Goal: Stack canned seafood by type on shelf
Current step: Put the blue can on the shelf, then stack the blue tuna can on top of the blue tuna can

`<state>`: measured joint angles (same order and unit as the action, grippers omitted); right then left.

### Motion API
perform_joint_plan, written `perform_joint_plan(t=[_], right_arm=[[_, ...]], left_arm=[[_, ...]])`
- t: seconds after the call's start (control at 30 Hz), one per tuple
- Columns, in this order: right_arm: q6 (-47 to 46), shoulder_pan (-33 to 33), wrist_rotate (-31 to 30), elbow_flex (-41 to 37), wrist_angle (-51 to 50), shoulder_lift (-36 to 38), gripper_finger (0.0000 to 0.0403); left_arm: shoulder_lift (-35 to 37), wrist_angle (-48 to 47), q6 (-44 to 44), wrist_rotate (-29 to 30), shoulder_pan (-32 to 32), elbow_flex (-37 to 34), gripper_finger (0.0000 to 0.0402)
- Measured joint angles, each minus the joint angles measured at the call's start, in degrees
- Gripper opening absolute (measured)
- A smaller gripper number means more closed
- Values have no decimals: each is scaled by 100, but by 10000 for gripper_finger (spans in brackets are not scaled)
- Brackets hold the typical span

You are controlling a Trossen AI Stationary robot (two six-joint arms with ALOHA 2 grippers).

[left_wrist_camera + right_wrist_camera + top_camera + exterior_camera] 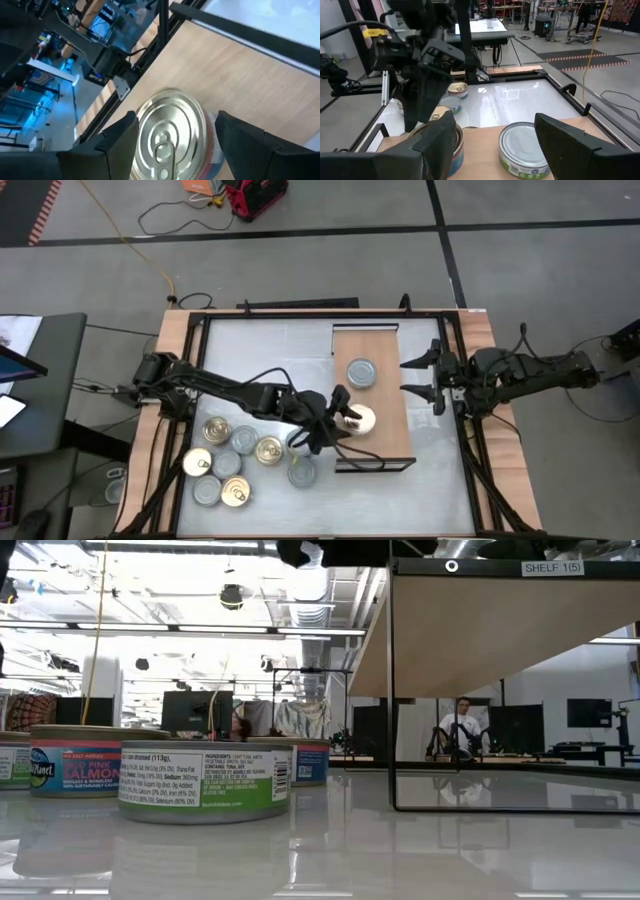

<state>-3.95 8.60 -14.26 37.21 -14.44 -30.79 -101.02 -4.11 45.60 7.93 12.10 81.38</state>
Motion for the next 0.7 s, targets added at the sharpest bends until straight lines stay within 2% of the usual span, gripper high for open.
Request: perform_joint_plan(t=[0.17, 0.23, 0.33, 0.47, 0.57, 0.7], right_arm=[[-10, 2, 0, 0, -54, 0, 295], [-8, 2, 0, 0, -57, -2, 295], [7, 0, 1, 0, -18, -2, 295], [7, 0, 2, 0, 7, -2, 295], [22, 0, 2, 0, 40, -58, 295], [95, -1, 4, 0, 44, -143, 295]], left_arm=[[515, -596, -384, 367, 187, 8, 254], [779, -1078, -814, 561, 234, 9, 254], [1138, -1970, -1825, 539, 157, 6, 254], [1559, -2870, -3365, 357, -151, -162, 254], [1807, -3223, -4545, 208, -396, -608, 254], [2062, -3873, -5600, -529, -513, -1211, 254]])
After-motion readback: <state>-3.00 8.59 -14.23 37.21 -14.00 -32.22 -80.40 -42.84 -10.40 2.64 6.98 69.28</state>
